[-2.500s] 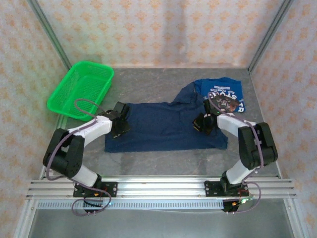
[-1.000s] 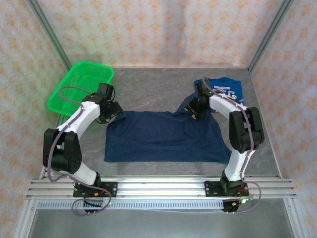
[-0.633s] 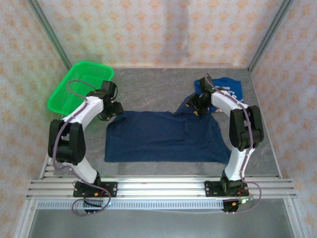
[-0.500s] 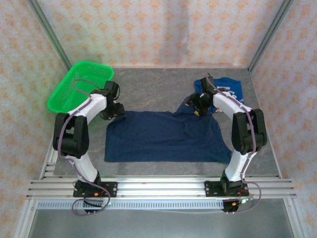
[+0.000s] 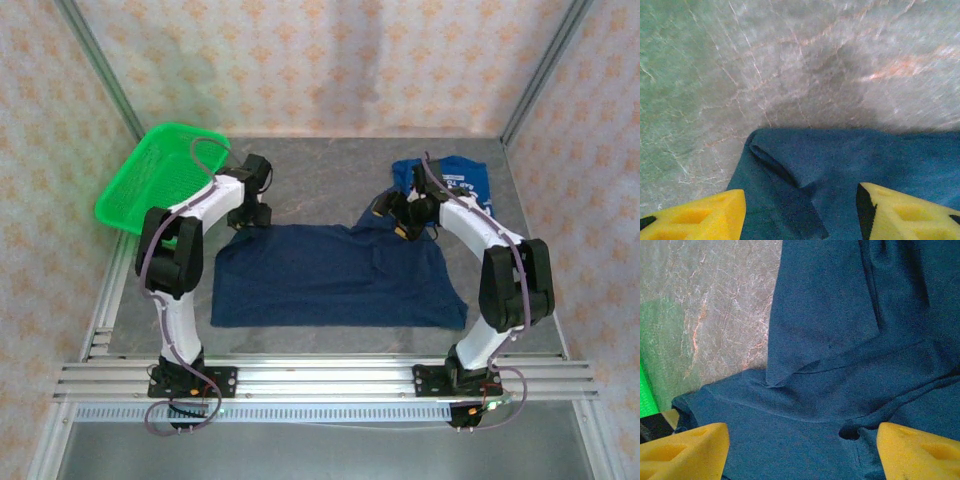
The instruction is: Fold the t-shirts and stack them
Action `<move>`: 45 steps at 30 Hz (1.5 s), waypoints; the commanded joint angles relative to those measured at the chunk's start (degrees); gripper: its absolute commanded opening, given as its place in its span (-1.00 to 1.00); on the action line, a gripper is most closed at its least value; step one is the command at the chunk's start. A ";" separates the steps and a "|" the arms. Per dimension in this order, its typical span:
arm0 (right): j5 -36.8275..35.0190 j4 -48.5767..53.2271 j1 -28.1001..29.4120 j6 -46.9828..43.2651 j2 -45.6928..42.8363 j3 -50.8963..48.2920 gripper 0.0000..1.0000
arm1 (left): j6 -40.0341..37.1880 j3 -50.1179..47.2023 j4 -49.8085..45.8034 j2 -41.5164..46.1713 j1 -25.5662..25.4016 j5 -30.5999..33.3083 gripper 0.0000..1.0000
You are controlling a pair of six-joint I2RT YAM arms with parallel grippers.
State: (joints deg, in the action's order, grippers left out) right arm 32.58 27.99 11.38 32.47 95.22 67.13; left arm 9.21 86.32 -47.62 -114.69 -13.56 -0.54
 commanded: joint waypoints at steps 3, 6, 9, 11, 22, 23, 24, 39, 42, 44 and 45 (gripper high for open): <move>0.31 -0.47 -0.94 -1.62 -2.25 -0.78 0.56 | -3.71 0.85 -4.44 -1.21 -1.24 4.37 0.18; 0.51 -0.22 -1.18 -1.65 -2.39 -0.86 0.56 | -3.54 0.37 -4.38 -1.63 -1.52 5.36 0.12; 0.47 0.11 -1.52 -1.91 -2.41 -0.87 0.56 | -3.49 0.07 -4.28 -1.75 -1.56 5.95 0.01; 0.47 0.31 -1.71 -2.09 -2.42 -0.98 0.56 | -3.50 -0.02 -4.28 -1.76 -1.58 6.09 -0.05; -0.31 1.82 -2.06 -2.70 -0.73 1.41 0.57 | -6.26 0.95 -5.88 -1.66 -1.30 9.22 -1.00; -1.03 2.51 -2.09 -2.83 -0.11 2.52 0.57 | -6.36 1.23 -6.12 -0.91 -1.09 9.51 -1.00; -1.93 3.03 -2.06 -2.90 0.43 3.67 0.56 | -6.46 1.28 -5.97 0.02 -0.82 9.42 -1.00; -8.32 18.11 -1.65 -7.92 18.23 30.79 0.20 | -6.47 0.07 -4.21 13.34 5.78 -0.93 -1.00; -6.21 17.41 -0.49 -4.00 17.04 26.88 0.19 | -6.31 -1.53 -3.12 14.64 6.87 -2.25 -1.00; -4.73 13.74 0.04 -0.31 15.27 21.55 0.18 | -6.73 -1.86 -2.84 14.69 7.01 -3.16 -1.00; -4.04 11.40 0.20 1.70 14.48 18.89 0.16 | -6.84 -1.94 -2.82 14.40 7.03 -3.65 -1.00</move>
State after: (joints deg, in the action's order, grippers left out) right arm 26.15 40.82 10.55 28.69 112.25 90.72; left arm 3.27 85.32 -50.96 -101.89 -6.76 -1.89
